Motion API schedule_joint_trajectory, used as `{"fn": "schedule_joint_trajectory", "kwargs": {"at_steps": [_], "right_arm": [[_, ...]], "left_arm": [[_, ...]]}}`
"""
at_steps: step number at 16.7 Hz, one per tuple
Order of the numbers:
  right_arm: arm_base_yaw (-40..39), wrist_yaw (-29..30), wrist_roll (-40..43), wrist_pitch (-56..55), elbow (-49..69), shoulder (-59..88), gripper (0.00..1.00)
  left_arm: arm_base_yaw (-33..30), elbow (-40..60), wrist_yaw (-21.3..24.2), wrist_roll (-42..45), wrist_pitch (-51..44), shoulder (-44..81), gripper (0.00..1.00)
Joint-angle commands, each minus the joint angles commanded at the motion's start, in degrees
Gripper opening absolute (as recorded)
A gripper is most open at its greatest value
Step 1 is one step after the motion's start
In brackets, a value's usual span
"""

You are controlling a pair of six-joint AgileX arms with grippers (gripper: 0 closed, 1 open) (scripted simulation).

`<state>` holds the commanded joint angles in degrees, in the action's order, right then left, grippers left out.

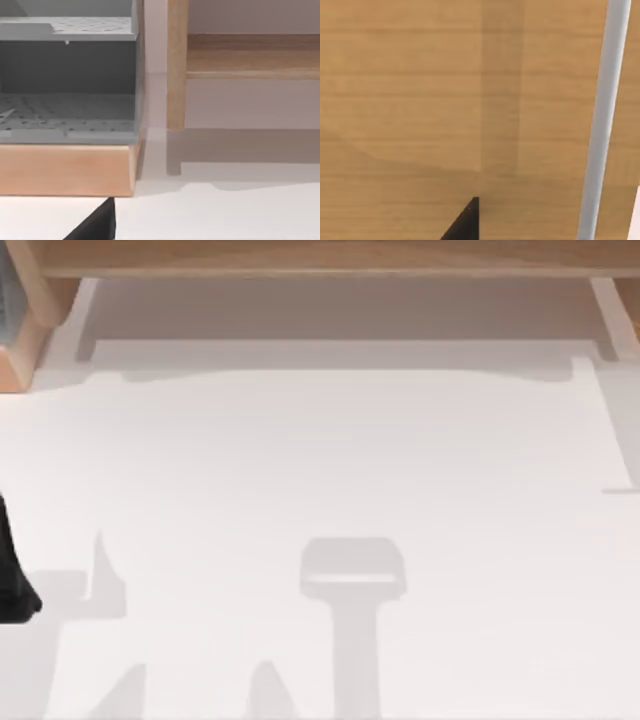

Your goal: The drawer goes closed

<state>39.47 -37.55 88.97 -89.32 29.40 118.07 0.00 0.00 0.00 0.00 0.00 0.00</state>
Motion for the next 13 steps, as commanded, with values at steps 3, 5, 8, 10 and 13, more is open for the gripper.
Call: {"fn": "schedule_joint_trajectory", "kwargs": {"at_steps": [3, 5, 8, 10, 13], "right_arm": [[0.0, 0.0, 0.0, 0.0, 0.0, 0.0, 0.32], [0.0, 0.0, 0.0, 0.0, 0.0, 0.0, 0.17], [0.0, 0.0, 0.0, 0.0, 0.0, 0.0, 0.00], [0.0, 0.0, 0.0, 0.0, 0.0, 0.0, 0.00], [0.0, 0.0, 0.0, 0.0, 0.0, 0.0, 0.00]], "left_arm": [[0.0, 0.0, 0.0, 0.0, 0.0, 0.0, 1.00], [0.0, 0.0, 0.0, 0.0, 0.0, 0.0, 1.00], [0.0, 0.0, 0.0, 0.0, 0.0, 0.0, 1.00], [0.0, 0.0, 0.0, 0.0, 0.0, 0.0, 1.00], [0.0, 0.0, 0.0, 0.0, 0.0, 0.0, 1.00]]}}
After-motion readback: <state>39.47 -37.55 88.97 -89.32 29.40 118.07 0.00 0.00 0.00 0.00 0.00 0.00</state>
